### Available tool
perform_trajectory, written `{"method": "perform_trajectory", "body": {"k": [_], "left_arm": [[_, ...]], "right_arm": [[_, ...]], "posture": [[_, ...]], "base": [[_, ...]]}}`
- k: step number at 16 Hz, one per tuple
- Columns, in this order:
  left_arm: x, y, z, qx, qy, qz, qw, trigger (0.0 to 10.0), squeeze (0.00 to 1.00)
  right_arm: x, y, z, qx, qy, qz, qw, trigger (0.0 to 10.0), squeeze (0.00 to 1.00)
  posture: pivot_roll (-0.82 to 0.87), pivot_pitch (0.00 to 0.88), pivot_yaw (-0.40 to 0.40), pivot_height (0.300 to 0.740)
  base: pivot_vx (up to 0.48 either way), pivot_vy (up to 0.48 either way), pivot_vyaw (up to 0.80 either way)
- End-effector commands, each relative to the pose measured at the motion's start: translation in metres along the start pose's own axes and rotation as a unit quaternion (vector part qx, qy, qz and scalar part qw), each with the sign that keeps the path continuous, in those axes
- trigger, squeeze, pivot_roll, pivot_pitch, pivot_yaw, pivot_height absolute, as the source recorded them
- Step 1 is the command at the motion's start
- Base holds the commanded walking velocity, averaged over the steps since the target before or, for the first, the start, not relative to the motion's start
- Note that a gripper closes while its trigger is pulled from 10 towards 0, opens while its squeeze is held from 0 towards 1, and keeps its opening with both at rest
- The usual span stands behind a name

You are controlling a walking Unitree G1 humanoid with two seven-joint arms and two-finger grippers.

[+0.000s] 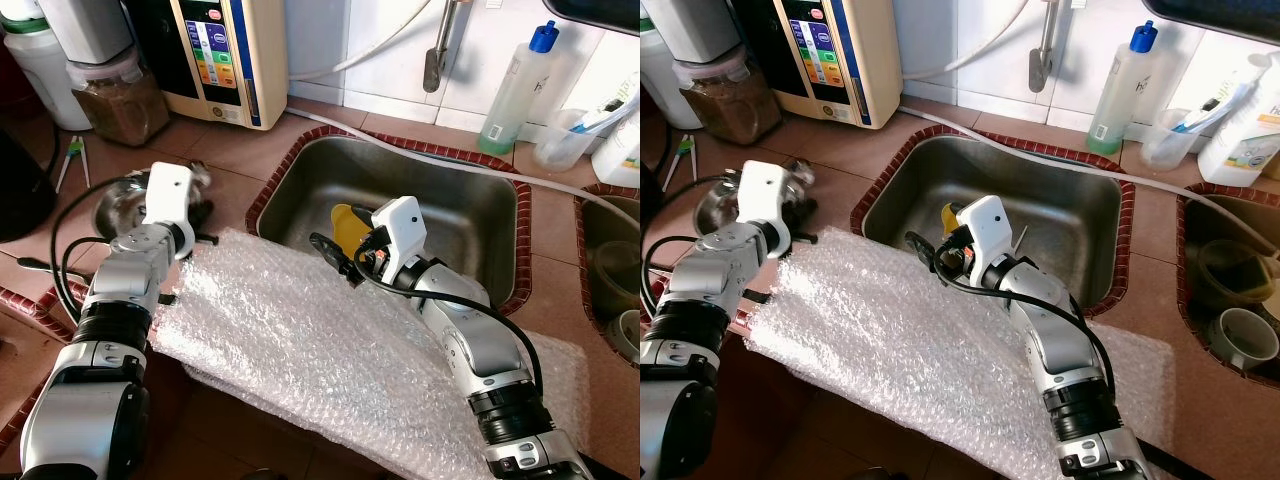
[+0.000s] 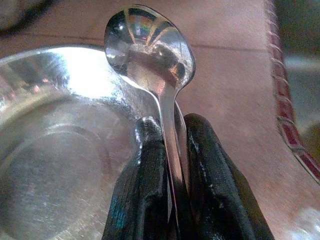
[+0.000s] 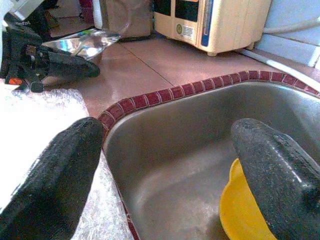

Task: Kitchen organization

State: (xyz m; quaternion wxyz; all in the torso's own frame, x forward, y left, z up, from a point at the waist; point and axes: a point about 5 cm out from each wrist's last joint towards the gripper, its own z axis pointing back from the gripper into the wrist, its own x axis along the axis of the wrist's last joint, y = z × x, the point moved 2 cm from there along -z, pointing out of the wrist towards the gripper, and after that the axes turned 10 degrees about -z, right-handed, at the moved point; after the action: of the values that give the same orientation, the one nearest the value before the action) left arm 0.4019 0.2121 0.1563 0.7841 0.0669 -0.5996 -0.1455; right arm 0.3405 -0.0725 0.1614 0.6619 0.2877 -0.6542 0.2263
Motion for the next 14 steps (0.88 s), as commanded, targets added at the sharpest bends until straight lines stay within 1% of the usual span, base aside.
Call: {"method": "perform_trajectory", "body": {"k": [1,3,4,5,6,7,8,10,13,14], "left_arm": [[-0.007,0.007,0.0,0.02,0.012,0.006,1.0,0.0,0.0],[-0.004,0.01,0.0,0.03,0.0,-0.002,1.0,0.0,0.0],[-0.005,0.01,0.0,0.028,0.005,-0.011,1.0,1.3,0.0],[-0.011,0.006,0.0,0.016,0.018,-0.024,0.999,10.0,0.0],[-0.012,0.005,0.0,0.014,0.019,-0.02,1.0,10.0,0.0],[-0.014,0.004,0.0,0.013,0.021,-0.017,1.0,10.0,0.75],[-0.015,0.002,0.0,0.005,0.02,-0.007,1.0,10.0,1.0],[-0.015,0.0,0.0,0.001,0.019,-0.007,1.0,10.0,1.0],[-0.013,0.002,0.0,0.012,0.013,-0.016,1.0,10.0,1.0],[-0.012,0.003,0.0,0.017,0.012,-0.023,1.0,10.0,0.0]], "right_arm": [[-0.004,-0.002,0.0,-0.004,0.009,-0.001,1.0,10.0,0.0],[-0.004,-0.001,-0.001,-0.002,0.01,0.0,1.0,10.0,0.0],[-0.004,-0.001,-0.002,-0.002,0.01,0.0,1.0,10.0,0.0],[-0.005,-0.001,-0.002,-0.001,0.01,0.0,1.0,10.0,0.0],[-0.005,-0.001,-0.002,-0.001,0.01,0.0,1.0,10.0,0.0],[-0.005,-0.001,-0.002,-0.001,0.011,0.0,1.0,10.0,0.0],[-0.005,-0.001,-0.002,-0.001,0.011,0.0,1.0,10.0,0.0],[-0.005,-0.001,-0.001,-0.002,0.011,0.0,1.0,10.0,0.0],[-0.006,-0.002,0.0,-0.005,0.012,0.0,1.0,10.0,0.0],[-0.006,-0.003,0.0,-0.006,0.011,0.0,1.0,10.0,0.0]], "posture": [[-0.02,0.099,0.044,0.74],[-0.02,0.096,0.042,0.74],[-0.02,0.095,0.042,0.74],[-0.02,0.092,0.042,0.74],[-0.02,0.092,0.042,0.74],[-0.02,0.094,0.04,0.74],[-0.02,0.095,0.04,0.74],[-0.02,0.1,0.04,0.74],[-0.03,0.101,0.042,0.74],[-0.02,0.101,0.043,0.74]], "base": [[0.0,0.0,0.0],[0.0,0.0,0.0],[0.0,0.0,0.0],[0.0,0.0,0.0],[0.0,0.0,0.0],[0.0,0.0,0.0],[0.0,0.0,0.0],[0.0,0.0,0.0],[0.0,0.0,0.0],[0.0,0.0,0.0]]}}
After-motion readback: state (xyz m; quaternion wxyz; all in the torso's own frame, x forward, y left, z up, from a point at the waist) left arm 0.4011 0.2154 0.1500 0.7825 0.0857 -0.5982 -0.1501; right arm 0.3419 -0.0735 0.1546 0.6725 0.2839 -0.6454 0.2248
